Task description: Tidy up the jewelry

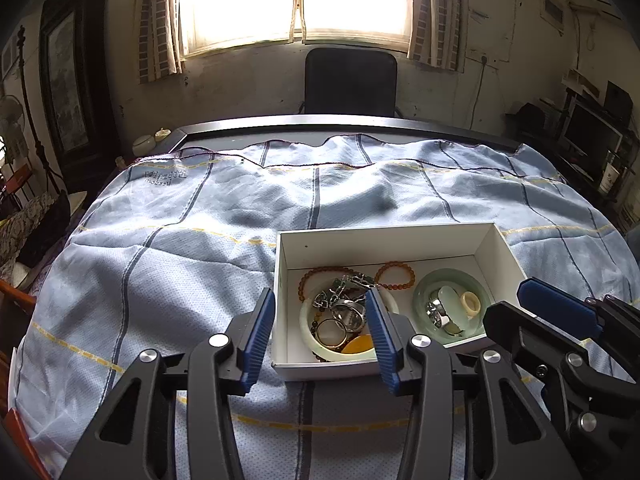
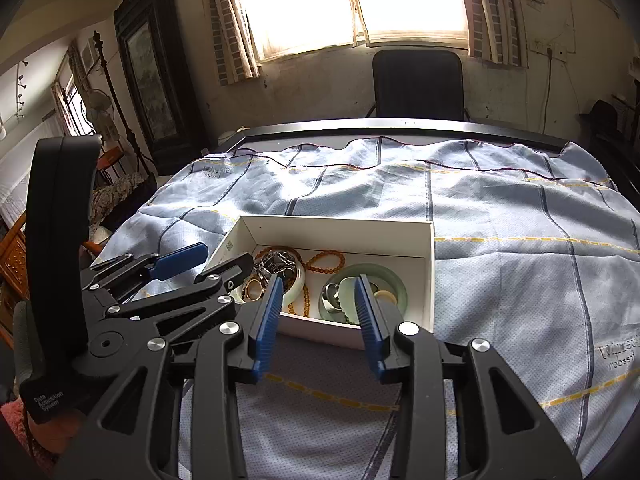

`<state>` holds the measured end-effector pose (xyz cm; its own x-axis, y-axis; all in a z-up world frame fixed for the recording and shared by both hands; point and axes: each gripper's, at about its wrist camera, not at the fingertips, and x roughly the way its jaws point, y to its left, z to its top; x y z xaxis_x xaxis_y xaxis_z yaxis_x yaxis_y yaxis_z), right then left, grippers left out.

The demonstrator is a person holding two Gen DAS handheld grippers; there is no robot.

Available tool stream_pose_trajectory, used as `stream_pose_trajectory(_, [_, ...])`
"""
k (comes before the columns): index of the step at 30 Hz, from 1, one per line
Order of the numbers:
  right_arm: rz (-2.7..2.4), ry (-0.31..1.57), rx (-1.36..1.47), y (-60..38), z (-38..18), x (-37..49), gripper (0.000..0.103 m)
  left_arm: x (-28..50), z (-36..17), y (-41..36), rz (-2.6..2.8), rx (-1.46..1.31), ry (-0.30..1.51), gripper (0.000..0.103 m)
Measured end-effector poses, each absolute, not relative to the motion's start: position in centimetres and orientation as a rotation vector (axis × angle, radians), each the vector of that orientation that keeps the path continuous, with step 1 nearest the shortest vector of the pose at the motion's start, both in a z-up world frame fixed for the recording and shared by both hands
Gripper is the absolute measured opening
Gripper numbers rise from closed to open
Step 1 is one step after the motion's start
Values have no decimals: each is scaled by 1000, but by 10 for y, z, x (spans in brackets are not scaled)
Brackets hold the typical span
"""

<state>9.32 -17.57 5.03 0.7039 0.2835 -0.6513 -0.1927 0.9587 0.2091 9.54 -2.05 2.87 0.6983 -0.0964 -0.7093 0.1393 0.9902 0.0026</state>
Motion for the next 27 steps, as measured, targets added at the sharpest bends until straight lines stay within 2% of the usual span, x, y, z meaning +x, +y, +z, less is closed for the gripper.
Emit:
stream_pose_trajectory(4, [267,743,130,-176,51,93,38,95,29,-20,-123,56,783,52])
stream_pose_trajectory(8, [266,740,131,-176,51,93,38,94,30,-19,-110,51,779,61])
stream_pose_trajectory(16, [272,741,133,-177,52,92,40,92,34,-18,-97,62,761,64])
stream_pose_trajectory(18, [274,735,134,-177,54,92,40,88,38,-18,-58,72,735,77])
stream_pose_trajectory(20, [275,731,136,-177,54,91,40,85,41,-17,-30,86,701,84])
stream_pose_trajectory(23, [276,723,139,-178,56,90,41,83,44,-16,-39,80,689,85])
stream_pose_trajectory(25, [271,719,133,-178,57,90,41,83,46,-15,-26,84,684,92])
stream_pose_trajectory(26, [264,718,129,-178,57,89,41,82,46,-15,-2,92,673,100])
stream_pose_trajectory(27, [262,716,125,-178,56,89,43,81,47,-15,5,101,661,100])
